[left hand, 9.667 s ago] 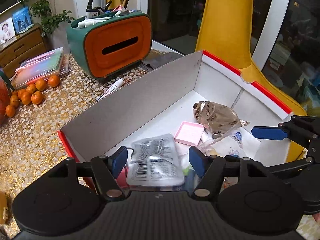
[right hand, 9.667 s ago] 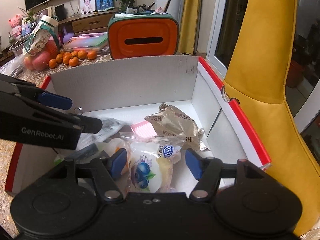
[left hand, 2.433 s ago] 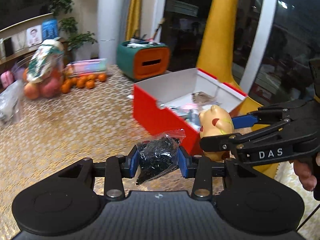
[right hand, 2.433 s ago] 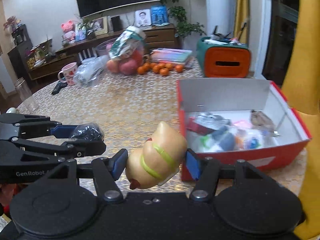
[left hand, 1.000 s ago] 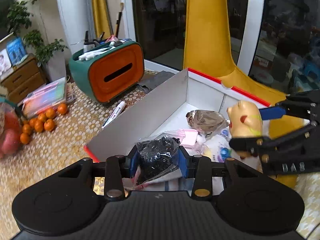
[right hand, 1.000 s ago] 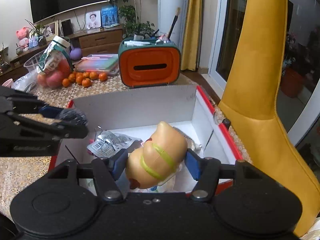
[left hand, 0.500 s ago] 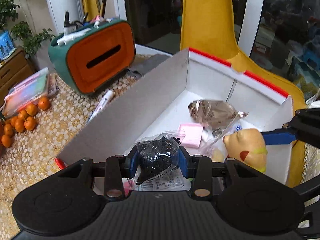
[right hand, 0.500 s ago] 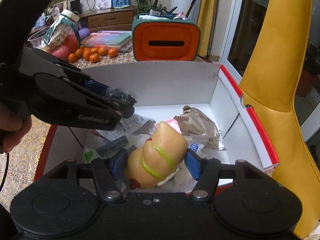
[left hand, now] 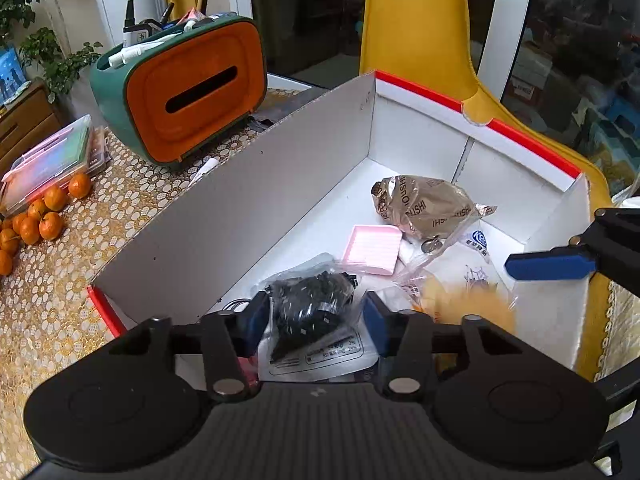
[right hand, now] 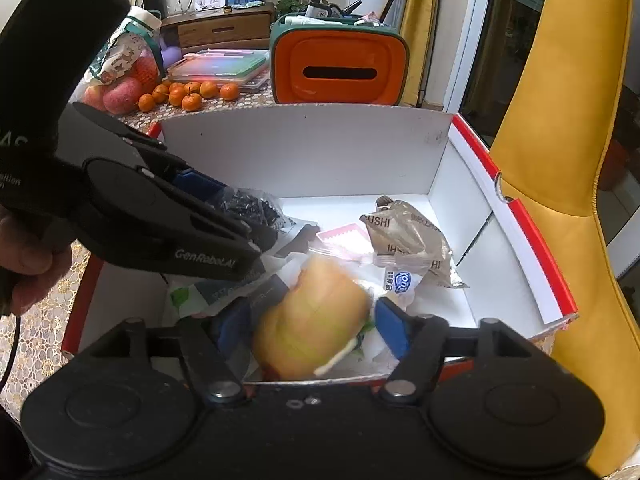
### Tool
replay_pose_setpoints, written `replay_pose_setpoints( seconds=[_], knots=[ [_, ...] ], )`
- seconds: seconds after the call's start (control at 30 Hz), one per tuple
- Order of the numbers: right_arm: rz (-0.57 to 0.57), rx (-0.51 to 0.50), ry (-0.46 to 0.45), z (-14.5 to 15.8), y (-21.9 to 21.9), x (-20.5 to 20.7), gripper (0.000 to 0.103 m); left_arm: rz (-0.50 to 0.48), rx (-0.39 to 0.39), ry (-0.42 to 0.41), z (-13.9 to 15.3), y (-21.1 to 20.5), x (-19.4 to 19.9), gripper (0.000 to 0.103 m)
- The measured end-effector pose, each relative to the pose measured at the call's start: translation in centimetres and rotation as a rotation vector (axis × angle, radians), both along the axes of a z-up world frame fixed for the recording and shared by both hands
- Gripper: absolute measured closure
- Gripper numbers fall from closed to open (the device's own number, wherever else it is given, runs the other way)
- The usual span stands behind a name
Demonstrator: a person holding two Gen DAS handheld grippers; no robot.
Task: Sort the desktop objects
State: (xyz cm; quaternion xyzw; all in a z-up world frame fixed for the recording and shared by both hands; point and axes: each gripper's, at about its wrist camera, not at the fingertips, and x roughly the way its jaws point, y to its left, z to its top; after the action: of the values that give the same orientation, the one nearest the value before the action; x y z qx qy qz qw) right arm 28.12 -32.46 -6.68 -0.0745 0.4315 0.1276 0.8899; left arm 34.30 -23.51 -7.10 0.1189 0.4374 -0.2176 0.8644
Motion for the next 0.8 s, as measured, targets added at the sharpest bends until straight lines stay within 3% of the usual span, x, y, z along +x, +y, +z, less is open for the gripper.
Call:
replay_pose_setpoints(
  seconds=[0.23, 0.33, 0.8],
  knots=[
    [-0.006, 0.008, -0.018, 0.8, -0.4, -0.8, 0.024, 0.011, -0.003, -0.007, 0.8, 0.3, -0.8, 0.044],
    [-0.010, 0.016, -0.028, 1.3, -0.7, -1.1, 0.023, 0.019, -0.021, -0.005, 1.2, 0.7, -1.2, 0.039],
    [-0.016, 0.037, -0.096, 4.7, -1.6, -3.9, 0.021, 0.040, -0.086, -0.048, 5.1, 2.2, -5.2, 0.038]
  ],
)
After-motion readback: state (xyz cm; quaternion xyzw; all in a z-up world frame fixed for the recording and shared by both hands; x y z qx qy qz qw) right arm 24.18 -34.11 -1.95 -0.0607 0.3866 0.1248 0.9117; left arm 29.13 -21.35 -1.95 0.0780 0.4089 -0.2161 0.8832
